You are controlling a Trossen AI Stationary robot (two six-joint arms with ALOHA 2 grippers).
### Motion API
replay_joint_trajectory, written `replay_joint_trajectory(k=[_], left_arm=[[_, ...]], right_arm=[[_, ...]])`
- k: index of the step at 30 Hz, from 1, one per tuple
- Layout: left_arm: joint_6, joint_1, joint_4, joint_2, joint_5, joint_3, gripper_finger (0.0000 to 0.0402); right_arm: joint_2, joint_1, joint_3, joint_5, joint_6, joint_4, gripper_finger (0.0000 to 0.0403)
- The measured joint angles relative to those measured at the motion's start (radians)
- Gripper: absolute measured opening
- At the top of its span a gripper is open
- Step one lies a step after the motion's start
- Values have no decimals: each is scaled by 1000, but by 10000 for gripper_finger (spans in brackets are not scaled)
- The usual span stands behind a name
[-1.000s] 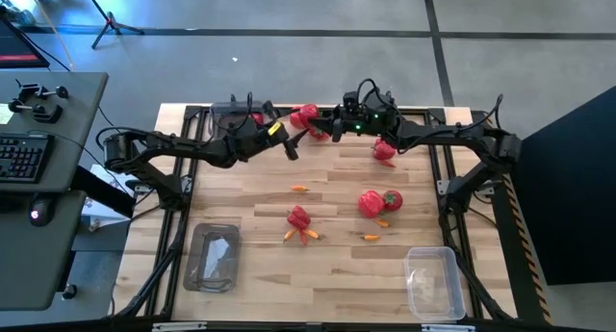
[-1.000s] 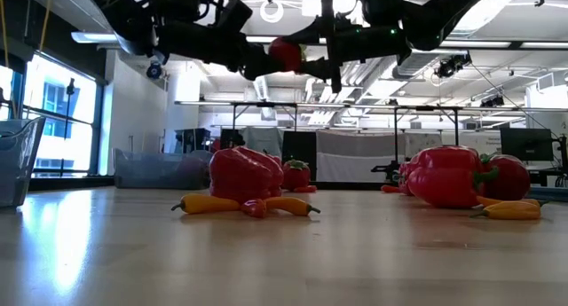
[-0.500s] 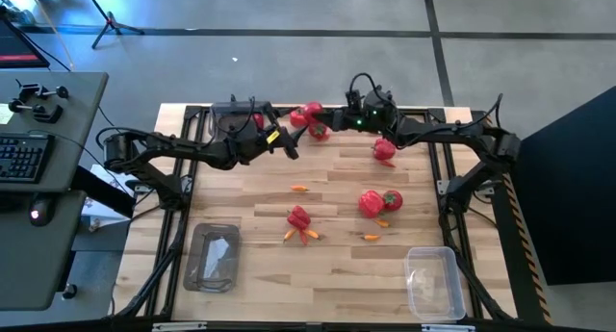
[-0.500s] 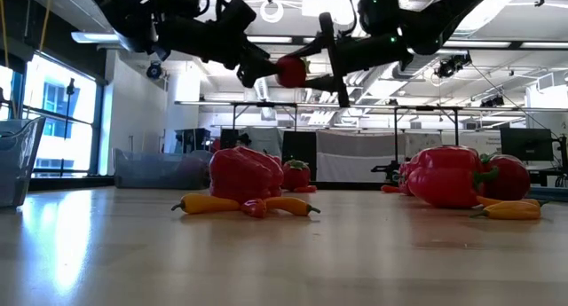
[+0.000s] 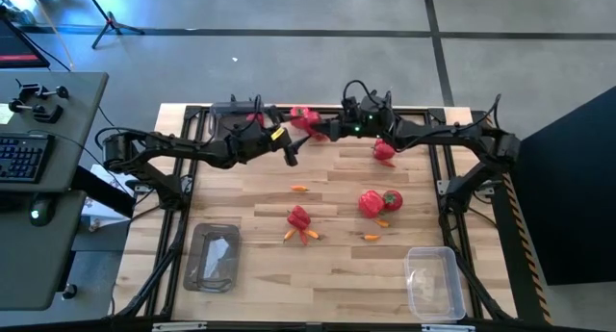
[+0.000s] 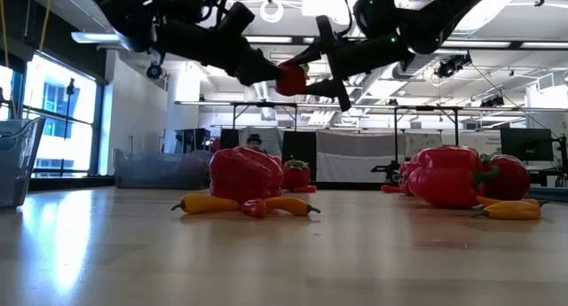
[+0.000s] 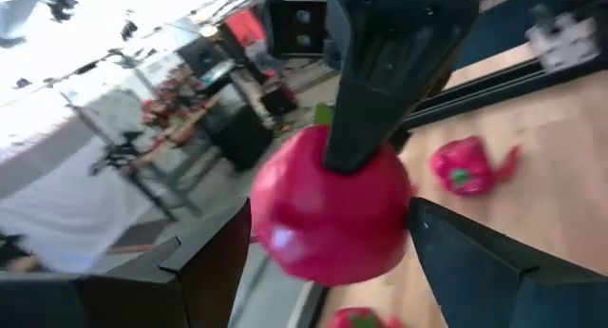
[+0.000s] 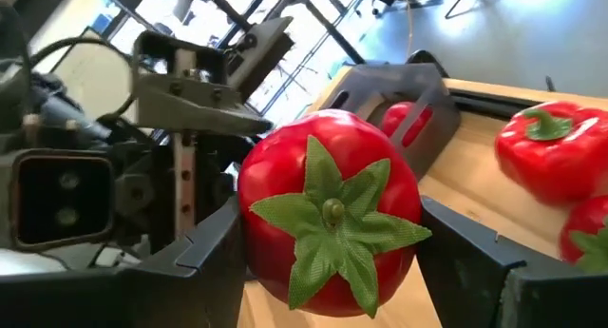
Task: Sort produce into baskets
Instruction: Put the red tomato into the top black bin
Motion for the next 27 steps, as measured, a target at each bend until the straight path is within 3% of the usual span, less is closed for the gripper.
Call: replay_joint_trajectory(k=[11, 20, 27], left_arm=[[-94, 19, -249, 0, 38, 115, 273], [-86, 23, -340, 0, 50, 148, 273], [-106, 46, -493, 1, 122, 205, 273]], right_arm=[[0, 1, -1, -13, -7, -5, 238], [1, 1, -1, -40, -37, -7, 238], [1, 5, -1, -44, -177, -45, 238]])
